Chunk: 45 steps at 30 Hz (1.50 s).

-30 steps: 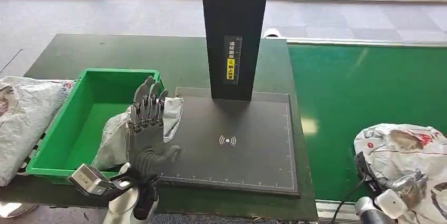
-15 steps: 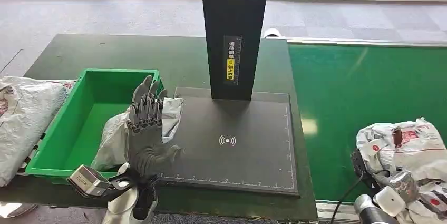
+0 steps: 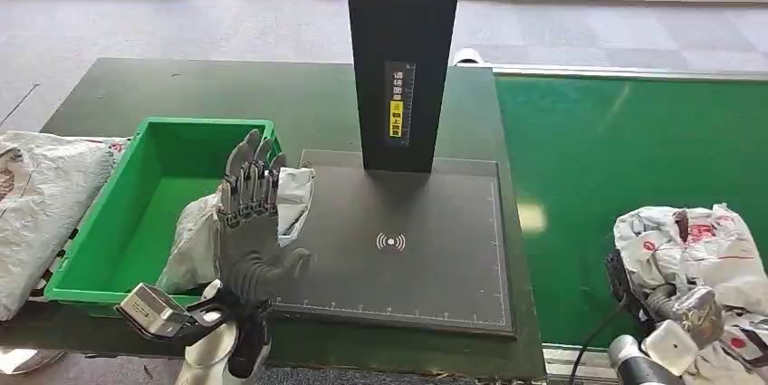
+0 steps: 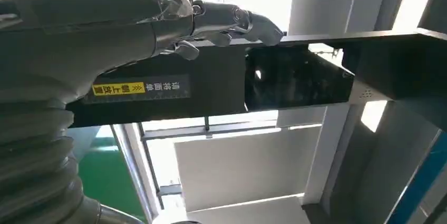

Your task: Moved the parcel from conveyor to table for the left to box.

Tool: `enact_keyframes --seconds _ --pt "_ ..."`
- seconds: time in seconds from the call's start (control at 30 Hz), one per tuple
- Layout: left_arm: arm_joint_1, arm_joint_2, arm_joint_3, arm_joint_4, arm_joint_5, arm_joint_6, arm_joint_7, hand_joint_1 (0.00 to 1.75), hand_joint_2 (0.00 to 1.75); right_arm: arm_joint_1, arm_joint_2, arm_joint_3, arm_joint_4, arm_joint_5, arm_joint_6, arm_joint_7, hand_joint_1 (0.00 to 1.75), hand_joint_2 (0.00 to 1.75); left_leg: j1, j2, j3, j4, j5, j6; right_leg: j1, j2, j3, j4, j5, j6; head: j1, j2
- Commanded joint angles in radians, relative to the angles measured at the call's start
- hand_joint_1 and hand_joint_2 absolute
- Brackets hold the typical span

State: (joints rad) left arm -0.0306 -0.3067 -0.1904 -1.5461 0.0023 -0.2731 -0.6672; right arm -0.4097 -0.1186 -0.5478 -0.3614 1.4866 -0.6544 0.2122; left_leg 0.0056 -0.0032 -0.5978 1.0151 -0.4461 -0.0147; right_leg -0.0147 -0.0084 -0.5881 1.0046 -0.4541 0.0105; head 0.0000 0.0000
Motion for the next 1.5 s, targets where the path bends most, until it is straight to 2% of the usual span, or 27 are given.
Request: enact_keyframes --seconds 0.03,0.2,0.23,0.27,0.3,0.33,0.37,0.57,0.7,0.8,0.83,0.87,0.9,0.93,1.03,1.07,1.1,1.17,1.2,1.23,1.27,1.3,1.37,1.4,1.5 --pt "0.035 -0.042 -0.008 0.043 0.003 0.025 -0.031 0.0 1.75 0.144 0.249 -0.179 -0.797 -0.044 -0.044 -0.455 1.75 1.75 -0.001 0.006 0.001 -0.001 -0.001 0.0 -0.001 0.006 -0.002 0.0 0.0 -0.001 0.0 0.0" --pt "0.035 -0.042 -0.008 0.043 0.003 0.025 -0.031 0.0 1.75 0.144 0.249 -0.179 -0.797 -0.044 -0.044 -0.455 1.75 1.75 0.0 -0.004 0.001 -0.001 0.0 0.0 0.0 -0.003 0.001 -0.001 -0.002 -0.001 0.0 0.0" --pt "0.03 -0.042 -0.011 0.05 0.003 0.026 -0.031 0.0 1.75 0.145 0.279 -0.222 -0.851 -0.073 -0.044 -0.539 1.75 1.75 0.001 -0.005 0.002 -0.002 0.0 0.0 0.001 -0.005 0.002 -0.002 -0.002 -0.001 0.0 0.0" --pt "0.024 -0.042 -0.014 0.055 0.002 0.025 -0.031 0.0 1.75 0.099 0.36 -0.391 -0.914 -0.12 -0.044 -0.778 1.75 1.75 0.001 -0.004 0.002 -0.001 0.0 0.0 0.001 -0.004 0.002 -0.002 -0.002 -0.001 0.0 0.0" --pt "0.021 -0.042 -0.015 0.059 0.003 0.025 -0.031 0.0 1.75 0.071 0.404 -0.477 -0.943 -0.143 -0.044 -0.898 1.75 1.75 0.0 -0.002 0.001 -0.001 0.0 0.0 0.0 -0.003 0.0 0.0 -0.002 -0.001 0.0 0.0" --pt "0.015 -0.042 -0.018 0.065 0.005 0.025 -0.031 0.0 1.75 0.094 0.435 -0.426 -1.03 -0.191 -0.044 -0.91 1.75 1.75 0.0 -0.001 0.002 -0.001 -0.001 0.0 0.0 -0.001 0.001 -0.001 -0.002 -0.001 0.0 0.0" --pt "0.009 -0.042 -0.019 0.069 0.006 0.026 -0.031 0.0 1.75 0.128 0.464 -0.368 -1.116 -0.222 -0.044 -0.91 1.75 1.75 -0.001 -0.001 0.0 0.0 0.0 0.0 -0.001 -0.001 -0.002 0.001 -0.002 -0.002 0.0 0.0" --pt "-0.001 -0.042 -0.023 0.081 0.01 0.01 -0.031 0.0 1.75 0.248 0.468 -0.193 -1.364 -0.343 -0.044 -0.91 1.75 1.75 0.0 -0.005 0.0 -0.001 0.0 -0.001 0.0 -0.004 0.0 0.0 -0.003 -0.002 0.0 0.0" --pt "-0.021 -0.042 -0.011 0.103 -0.002 0.008 -0.031 0.0 1.75 0.316 0.468 -0.057 -1.445 -0.36 -0.044 -0.902 1.75 1.75 0.0 -0.003 0.001 -0.001 0.0 0.0 0.0 -0.002 0.0 0.0 -0.002 -0.001 0.0 0.0" --pt "-0.022 -0.042 -0.009 0.102 -0.002 0.006 -0.031 0.0 1.75 0.324 0.468 -0.037 -1.452 -0.355 -0.044 -0.893 1.75 1.75 0.0 -0.001 0.0 0.0 0.0 0.0 0.0 0.0 -0.002 0.0 -0.002 -0.002 0.0 0.0" --pt "-0.022 -0.042 -0.008 0.102 -0.002 0.004 -0.031 0.0 1.75 0.329 0.468 -0.008 -1.46 -0.337 -0.044 -0.87 1.75 1.75 0.0 -0.001 0.0 0.0 0.0 0.0 0.0 0.0 -0.001 0.0 -0.002 -0.002 0.0 0.0" --pt "-0.019 -0.041 -0.01 0.098 -0.001 0.005 -0.031 0.0 1.75 0.364 0.463 0.097 -1.503 -0.257 -0.044 -0.762 1.75 1.75 0.001 -0.001 0.0 0.0 0.0 0.0 0.001 0.0 -0.002 0.0 -0.002 -0.002 0.0 0.0" --pt "-0.019 -0.039 -0.013 0.095 -0.001 0.008 -0.031 0.0 1.75 0.36 0.468 0.086 -1.45 -0.272 -0.044 -0.831 1.75 1.75 0.0 -0.001 0.001 -0.001 0.0 0.0 0.0 0.0 -0.001 -0.001 -0.001 -0.002 0.0 0.0" --pt "-0.014 -0.038 -0.013 0.089 -0.004 0.007 -0.031 0.0 1.75 0.384 0.468 0.198 -1.457 -0.177 -0.044 -0.732 1.75 1.75 0.0 0.0 0.002 -0.002 0.0 0.0 0.0 0.001 0.0 -0.002 -0.001 -0.002 0.0 0.0" --pt "-0.004 -0.038 -0.007 0.079 -0.008 0.0 -0.031 0.0 1.75 0.389 0.45 0.311 -1.319 -0.079 -0.044 -0.679 1.75 1.75 0.001 0.003 0.001 -0.001 0.0 0.0 0.001 0.003 -0.001 -0.001 -0.001 -0.002 0.0 0.0" --pt "-0.004 -0.038 -0.007 0.079 -0.008 0.0 -0.031 0.0 1.75 0.389 0.45 0.311 -1.319 -0.079 -0.044 -0.679 1.75 1.75 0.002 0.004 0.002 -0.001 -0.001 0.0 0.002 0.004 0.0 -0.002 0.0 -0.002 0.0 0.0" --pt "0.001 -0.037 -0.006 0.075 -0.008 0.0 -0.031 0.0 1.75 0.367 0.431 0.34 -1.238 -0.069 -0.044 -0.661 1.75 1.75 0.001 0.006 0.003 -0.001 -0.001 -0.001 0.001 0.007 0.0 -0.001 0.0 -0.002 0.0 0.0" --pt "-0.027 -0.026 -0.018 0.095 0.01 0.025 -0.031 0.0 1.75 0.367 0.447 0.39 -1.118 -0.011 -0.044 -0.647 1.75 1.75 0.002 0.005 0.003 -0.002 0.0 -0.001 0.002 0.005 0.001 -0.003 0.0 -0.003 0.0 0.0" --pt "0.0 -0.027 -0.014 0.069 0.002 0.017 -0.031 0.0 1.75 0.352 0.41 0.438 -1.082 -0.007 -0.044 -0.593 1.75 1.75 0.002 0.005 0.004 -0.002 0.0 -0.001 0.002 0.006 0.001 -0.002 0.0 -0.002 0.0 0.0" --pt "-0.004 -0.002 -0.021 0.053 0.022 0.021 -0.028 0.0 1.75 0.256 0.366 0.394 -0.962 -0.06 -0.044 -0.637 1.75 1.75 0.002 0.006 0.004 -0.003 0.0 -0.001 0.002 0.006 0.001 -0.003 0.0 -0.002 0.0 0.0" --pt "0.008 -0.025 -0.019 0.058 0.003 0.025 -0.031 0.0 1.75 0.328 0.402 0.458 -1.018 -0.013 -0.044 -0.587 1.75 1.75 0.003 0.008 0.004 -0.002 0.0 -0.001 0.003 0.007 0.001 -0.003 0.001 -0.002 0.0 0.0" --pt "0.006 -0.021 -0.02 0.056 0.006 0.039 -0.031 0.0 1.75 0.366 0.37 0.521 -0.996 -0.021 -0.044 -0.558 1.75 1.75 0.003 0.007 0.005 -0.004 0.0 -0.001 0.004 0.007 0.003 -0.005 0.001 -0.002 0.0 0.0" --pt "0.021 -0.025 -0.008 0.042 0.0 0.028 -0.031 0.0 1.75 0.35 0.391 0.51 -0.962 -0.007 -0.044 -0.572 1.75 1.75 0.002 0.006 0.005 -0.004 0.0 -0.001 0.003 0.006 0.002 -0.004 0.0 -0.002 0.0 0.0" --pt "0.007 -0.025 -0.025 0.05 0.0 0.058 -0.031 0.0 1.75 0.319 0.401 0.554 -0.883 0.017 -0.044 -0.522 1.75 1.75 0.003 0.005 0.004 -0.002 0.0 -0.001 0.003 0.005 0.002 -0.003 -0.001 -0.002 0.0 0.0" --pt "0.036 -0.009 -0.026 0.016 0.01 0.052 -0.031 0.0 1.75 0.31 0.372 0.552 -0.798 -0.043 -0.044 -0.561 1.75 1.75 0.003 0.005 0.005 -0.004 0.0 -0.001 0.003 0.005 0.004 -0.004 0.0 -0.002 0.0 0.0"
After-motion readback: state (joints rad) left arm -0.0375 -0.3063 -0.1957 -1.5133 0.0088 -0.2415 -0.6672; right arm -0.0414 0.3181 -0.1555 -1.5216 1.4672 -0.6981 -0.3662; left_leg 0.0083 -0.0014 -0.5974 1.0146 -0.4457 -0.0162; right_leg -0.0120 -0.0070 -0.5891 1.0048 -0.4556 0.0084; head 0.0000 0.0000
